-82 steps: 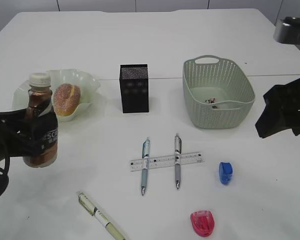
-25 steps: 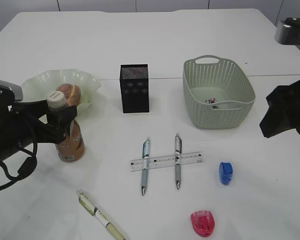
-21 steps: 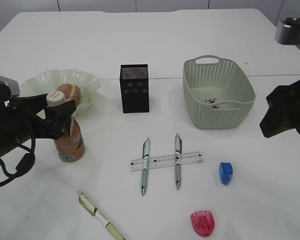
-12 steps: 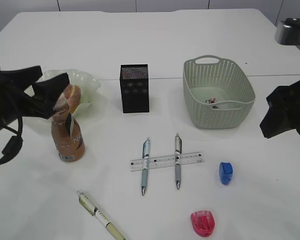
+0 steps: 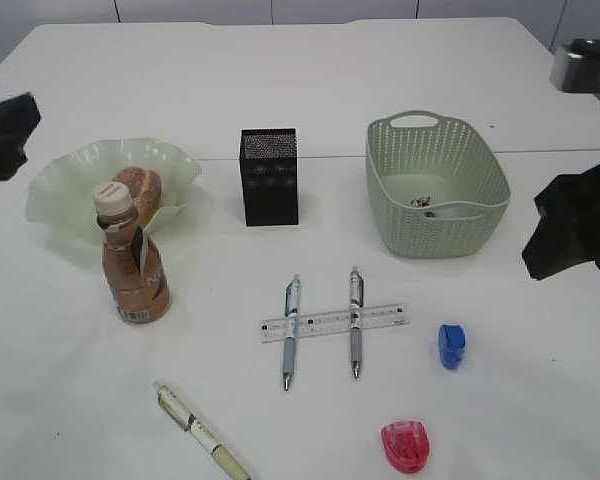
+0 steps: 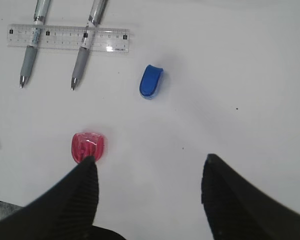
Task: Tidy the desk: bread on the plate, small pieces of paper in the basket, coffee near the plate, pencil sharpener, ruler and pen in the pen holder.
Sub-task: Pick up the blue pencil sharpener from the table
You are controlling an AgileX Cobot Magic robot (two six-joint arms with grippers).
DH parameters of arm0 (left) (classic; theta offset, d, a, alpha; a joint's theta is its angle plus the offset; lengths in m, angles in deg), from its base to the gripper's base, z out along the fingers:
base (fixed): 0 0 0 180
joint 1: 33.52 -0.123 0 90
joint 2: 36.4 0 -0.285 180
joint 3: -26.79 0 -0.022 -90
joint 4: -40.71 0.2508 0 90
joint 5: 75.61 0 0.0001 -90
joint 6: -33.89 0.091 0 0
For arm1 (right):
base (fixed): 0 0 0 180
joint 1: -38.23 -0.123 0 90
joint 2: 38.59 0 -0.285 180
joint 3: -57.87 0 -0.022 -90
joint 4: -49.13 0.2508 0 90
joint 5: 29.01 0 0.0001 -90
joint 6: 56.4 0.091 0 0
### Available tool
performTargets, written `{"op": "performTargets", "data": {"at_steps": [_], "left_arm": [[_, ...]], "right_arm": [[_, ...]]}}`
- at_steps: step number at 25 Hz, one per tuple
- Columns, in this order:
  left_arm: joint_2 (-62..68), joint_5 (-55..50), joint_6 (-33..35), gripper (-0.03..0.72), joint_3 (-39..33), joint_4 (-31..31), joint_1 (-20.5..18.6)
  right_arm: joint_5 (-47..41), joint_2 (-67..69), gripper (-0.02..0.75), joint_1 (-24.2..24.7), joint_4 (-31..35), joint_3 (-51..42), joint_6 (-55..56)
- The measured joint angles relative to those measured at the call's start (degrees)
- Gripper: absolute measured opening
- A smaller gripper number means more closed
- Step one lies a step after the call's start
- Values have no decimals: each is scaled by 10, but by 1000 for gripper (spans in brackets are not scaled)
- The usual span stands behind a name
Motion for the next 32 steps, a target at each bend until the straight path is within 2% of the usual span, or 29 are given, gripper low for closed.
{"op": "performTargets", "data": {"at_steps": [5, 11, 18, 23, 26, 32], "left_arm": [[-76, -268, 0, 482, -3, -16, -25], [-183, -583, 0, 459, -3, -21, -26], [-203, -923, 0, 457, 41, -36, -26], [-204, -1045, 0, 456, 88, -40, -26], [-204, -1059, 0, 456, 108, -40, -26], [-204, -1061, 0, 445, 131, -50, -26]], "right_arm": [[-11, 0, 477, 0, 0, 0, 14], [-26, 0, 477, 0, 1, 0, 37], [-26, 27, 477, 0, 1, 0, 50], [8, 87, 477, 0, -1, 0, 80], [22, 124, 477, -5, -4, 7, 91], [46, 203, 477, -56, -54, 41, 152]]}}
